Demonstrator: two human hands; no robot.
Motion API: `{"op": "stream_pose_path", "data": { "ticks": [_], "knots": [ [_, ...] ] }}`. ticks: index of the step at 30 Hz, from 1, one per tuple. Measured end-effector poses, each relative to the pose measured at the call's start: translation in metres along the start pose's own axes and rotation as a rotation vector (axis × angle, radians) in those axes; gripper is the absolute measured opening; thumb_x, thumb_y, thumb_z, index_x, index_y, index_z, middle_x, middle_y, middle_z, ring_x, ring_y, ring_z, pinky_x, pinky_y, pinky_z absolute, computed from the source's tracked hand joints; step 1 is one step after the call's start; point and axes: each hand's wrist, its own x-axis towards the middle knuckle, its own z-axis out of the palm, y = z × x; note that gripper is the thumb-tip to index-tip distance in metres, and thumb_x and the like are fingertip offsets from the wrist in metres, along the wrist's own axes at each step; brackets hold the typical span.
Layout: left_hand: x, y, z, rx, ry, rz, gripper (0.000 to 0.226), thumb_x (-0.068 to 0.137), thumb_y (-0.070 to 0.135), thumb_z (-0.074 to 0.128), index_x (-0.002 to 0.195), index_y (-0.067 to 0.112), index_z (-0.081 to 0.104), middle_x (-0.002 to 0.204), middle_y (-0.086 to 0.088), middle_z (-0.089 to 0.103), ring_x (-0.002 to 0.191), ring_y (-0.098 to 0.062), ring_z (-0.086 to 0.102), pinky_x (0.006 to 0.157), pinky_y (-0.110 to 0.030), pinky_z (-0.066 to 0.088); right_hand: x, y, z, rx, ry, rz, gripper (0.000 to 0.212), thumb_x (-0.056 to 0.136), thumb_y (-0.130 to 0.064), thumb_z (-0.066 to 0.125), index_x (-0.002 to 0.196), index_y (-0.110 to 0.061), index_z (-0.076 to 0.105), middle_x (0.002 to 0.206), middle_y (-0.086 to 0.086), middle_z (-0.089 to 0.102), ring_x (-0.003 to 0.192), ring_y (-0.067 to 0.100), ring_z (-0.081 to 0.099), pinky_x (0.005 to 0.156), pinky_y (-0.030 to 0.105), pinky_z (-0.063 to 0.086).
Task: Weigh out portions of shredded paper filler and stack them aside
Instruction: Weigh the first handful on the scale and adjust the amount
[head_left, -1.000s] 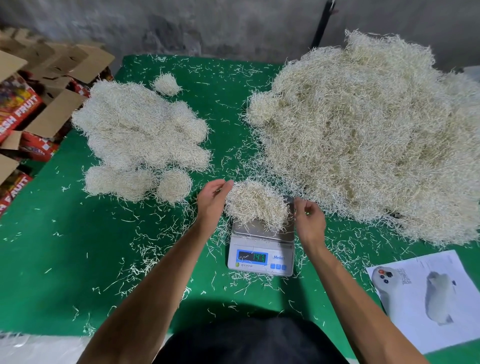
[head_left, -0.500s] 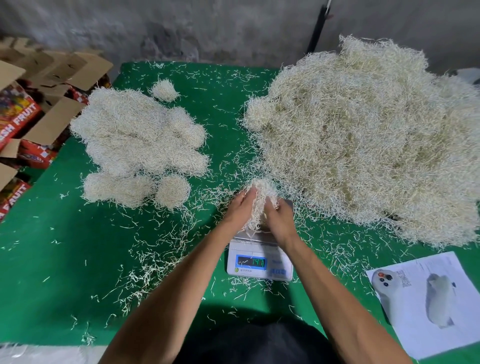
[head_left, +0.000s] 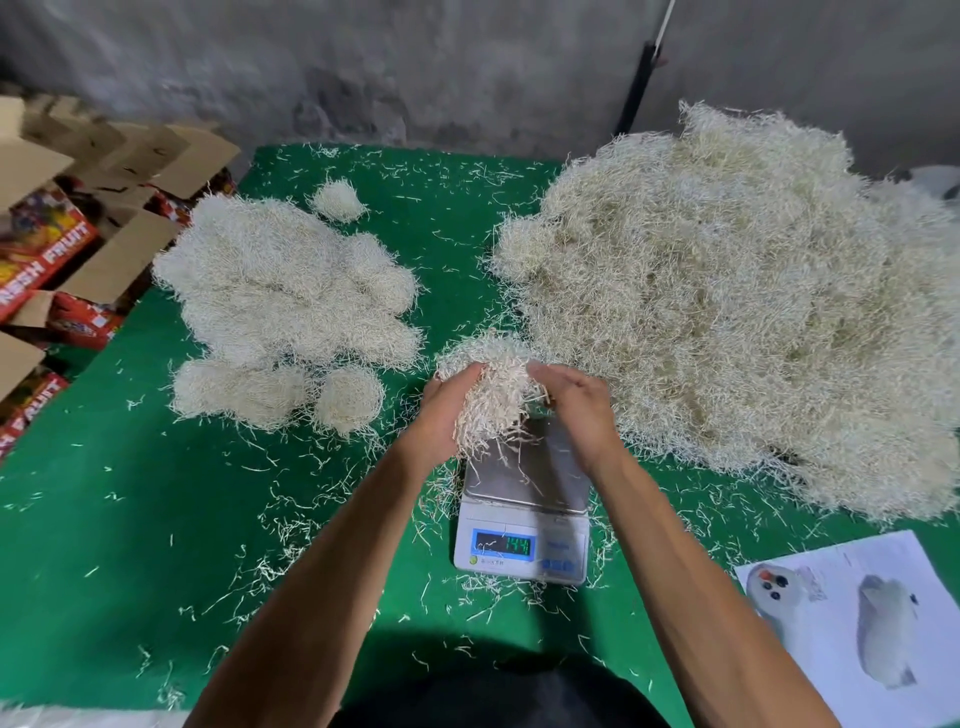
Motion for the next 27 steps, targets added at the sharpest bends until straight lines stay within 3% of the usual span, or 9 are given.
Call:
{"op": "stream_pose_path", "data": {
  "ticks": [4,7,10,12,14,17,21,23,27],
  "knots": [
    [0.0,0.004,-0.022,0.016,0.05,0.153,0.098,0.089,-0.016,0.05,0.109,0.08,0.05,0.163,0.0,0.016,0.146,-0.037,0.024,0.106,-0.052,0.047,0.017,-0.019,-0.026,0.231,0.243,0.063,0.021,0.092,-0.028,0.075,0.105,-0.012,0.079,0.113,0.002,0.076,0.093,0.018,0.065,0.084,0.03,0.059],
    [-0.001,0.016,-0.016,-0.25,0.087,0.019,0.036,0.091,0.036,0.072,0.117,0.06,0.063,0.161,-0.002,0.026,0.145,-0.029,0.028,0.109,-0.062,0.038,0.021,-0.023,-0.032,0.176,0.222,0.002,0.033,0.094,-0.044,0.071,0.111,-0.015,0.074,0.106,0.0,0.073,0.091,0.019,0.068,0.079,0.027,0.058],
    [0.005,0.02,0.005,-0.322,0.023,-0.114,0.121,0.055,0.071,0.088,0.154,0.034,0.03,0.161,-0.003,0.028,0.143,-0.027,0.037,0.114,-0.058,0.034,0.011,-0.015,-0.007,-0.152,-0.135,-0.014,0.064,0.08,-0.074,0.071,0.128,-0.032,0.064,0.124,-0.01,0.068,0.088,0.009,0.071,0.082,0.027,0.058],
    [0.007,0.017,0.013,-0.296,0.017,-0.093,0.142,0.046,0.075,0.09,0.158,0.035,0.012,0.163,-0.003,0.022,0.145,-0.03,0.033,0.117,-0.058,0.029,0.01,-0.008,0.001,-0.272,-0.185,-0.007,0.062,0.075,-0.069,0.079,0.126,-0.039,0.061,0.122,-0.013,0.067,0.09,0.008,0.072,0.09,0.029,0.057],
    [0.011,0.013,0.006,-0.296,0.04,-0.06,0.143,0.046,0.071,0.092,0.157,0.032,0.011,0.161,-0.008,0.025,0.142,-0.032,0.036,0.117,-0.056,0.029,0.017,-0.012,-0.005,-0.196,-0.082,-0.004,0.033,0.075,-0.056,0.084,0.087,-0.027,0.073,0.096,-0.003,0.078,0.079,0.015,0.073,0.089,0.04,0.06],
    [0.014,0.013,-0.005,-0.23,0.144,-0.072,0.122,0.061,0.059,0.09,0.156,0.028,0.02,0.158,-0.005,0.028,0.14,-0.029,0.036,0.113,-0.057,0.03,0.03,-0.02,-0.027,-0.044,0.042,0.043,0.041,0.083,-0.041,0.083,0.076,-0.007,0.061,0.084,0.009,0.074,0.072,0.018,0.067,0.082,0.037,0.06],
    [0.015,0.009,-0.039,-0.303,0.328,-0.068,0.04,0.083,0.039,0.075,0.116,0.021,0.061,0.113,-0.002,0.059,0.107,-0.027,0.059,0.08,-0.042,0.055,0.046,-0.028,-0.075,0.217,0.218,0.061,0.034,0.094,-0.031,0.074,0.097,0.002,0.063,0.084,0.007,0.071,0.063,0.013,0.067,0.069,0.026,0.056],
    [0.012,0.006,-0.046,-0.399,0.262,-0.075,0.042,0.084,0.042,0.072,0.118,0.017,0.065,0.116,-0.007,0.067,0.097,-0.024,0.066,0.082,-0.041,0.056,0.047,-0.032,-0.081,0.192,0.175,0.06,0.047,0.095,-0.037,0.072,0.117,0.003,0.061,0.097,0.008,0.074,0.076,0.015,0.074,0.077,0.028,0.058],
    [0.007,0.01,-0.019,-0.403,-0.027,-0.116,0.057,0.077,0.047,0.082,0.122,0.016,0.067,0.126,-0.016,0.069,0.116,-0.035,0.067,0.102,-0.053,0.052,0.022,-0.02,-0.031,-0.243,-0.248,0.022,0.05,0.088,-0.068,0.068,0.122,-0.032,0.069,0.112,-0.014,0.075,0.1,0.01,0.075,0.083,0.027,0.061]
  ]
}}
